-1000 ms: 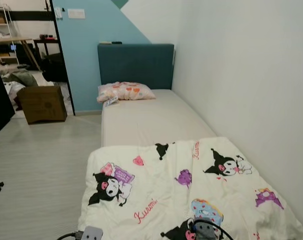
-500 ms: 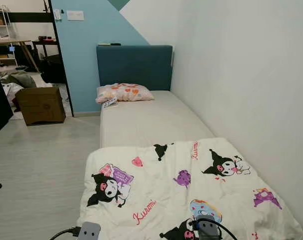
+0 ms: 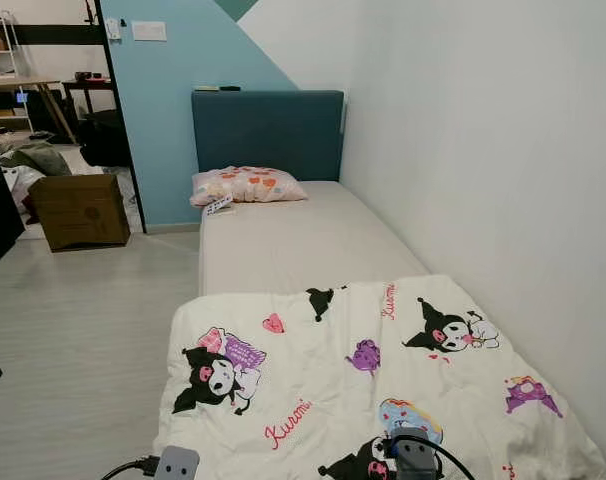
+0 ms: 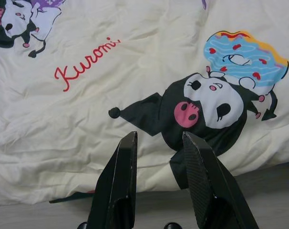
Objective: Clean up the room
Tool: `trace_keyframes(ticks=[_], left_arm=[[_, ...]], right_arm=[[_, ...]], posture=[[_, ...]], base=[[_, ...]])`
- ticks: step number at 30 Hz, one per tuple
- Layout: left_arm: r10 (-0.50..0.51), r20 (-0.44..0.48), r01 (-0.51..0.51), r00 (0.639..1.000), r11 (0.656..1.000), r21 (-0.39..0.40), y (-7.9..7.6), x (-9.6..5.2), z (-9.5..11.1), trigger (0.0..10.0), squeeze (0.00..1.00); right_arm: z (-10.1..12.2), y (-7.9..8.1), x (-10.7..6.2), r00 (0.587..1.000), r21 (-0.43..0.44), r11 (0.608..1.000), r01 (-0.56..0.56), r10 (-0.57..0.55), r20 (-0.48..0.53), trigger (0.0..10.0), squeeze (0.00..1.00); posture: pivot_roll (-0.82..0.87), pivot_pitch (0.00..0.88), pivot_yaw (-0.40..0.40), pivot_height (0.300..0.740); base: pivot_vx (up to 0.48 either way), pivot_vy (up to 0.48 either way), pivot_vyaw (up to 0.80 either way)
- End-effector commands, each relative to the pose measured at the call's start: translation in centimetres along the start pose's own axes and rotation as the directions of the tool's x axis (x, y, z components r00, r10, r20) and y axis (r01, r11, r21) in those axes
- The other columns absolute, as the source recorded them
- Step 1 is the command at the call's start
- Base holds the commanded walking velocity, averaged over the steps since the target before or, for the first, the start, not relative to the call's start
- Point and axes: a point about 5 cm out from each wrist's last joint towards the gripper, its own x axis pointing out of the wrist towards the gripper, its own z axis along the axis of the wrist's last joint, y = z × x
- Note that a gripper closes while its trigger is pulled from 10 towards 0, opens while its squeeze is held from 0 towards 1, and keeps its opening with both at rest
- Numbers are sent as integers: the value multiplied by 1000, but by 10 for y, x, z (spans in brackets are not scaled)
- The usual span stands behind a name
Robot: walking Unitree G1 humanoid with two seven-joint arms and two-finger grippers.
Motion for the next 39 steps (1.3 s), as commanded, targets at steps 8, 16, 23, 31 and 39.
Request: trace_keyframes(ticks=[8, 16, 23, 31, 39], left_arm=[[-12, 33, 13, 999, 1000, -16, -2, -2, 4, 10000, 0], [-14, 42, 15, 999, 1000, -18, -2, -1, 6, 10000, 0], [-19, 51, 20, 999, 1000, -13, 0, -2, 8, 10000, 0], [-20, 62, 20, 998, 1000, -9, 2, -2, 11, 10000, 0], [-17, 67, 18, 998, 1000, -10, 4, -2, 13, 10000, 0]], right_arm=[[-2, -1, -1, 1000, 12, 1000, 0, -1, 9, 10000, 0], [-2, 0, -1, 1000, 13, 1000, -2, 2, 12, 10000, 0], [-2, 1, -1, 1000, 17, 1000, -4, 3, 16, 10000, 0], [-2, 2, -1, 1000, 22, 1000, -5, 4, 19, 10000, 0], [-4, 3, -1, 1000, 28, 1000, -4, 4, 19, 10000, 0]], posture=[[43, 107, -47, 688], [44, 104, -48, 688], [45, 102, -45, 688], [52, 107, -42, 688], [56, 111, -39, 688]], base=[[0, 38, 0], [0, 335, 0], [0, 362, 0], [0, 372, 0], [0, 370, 0]])
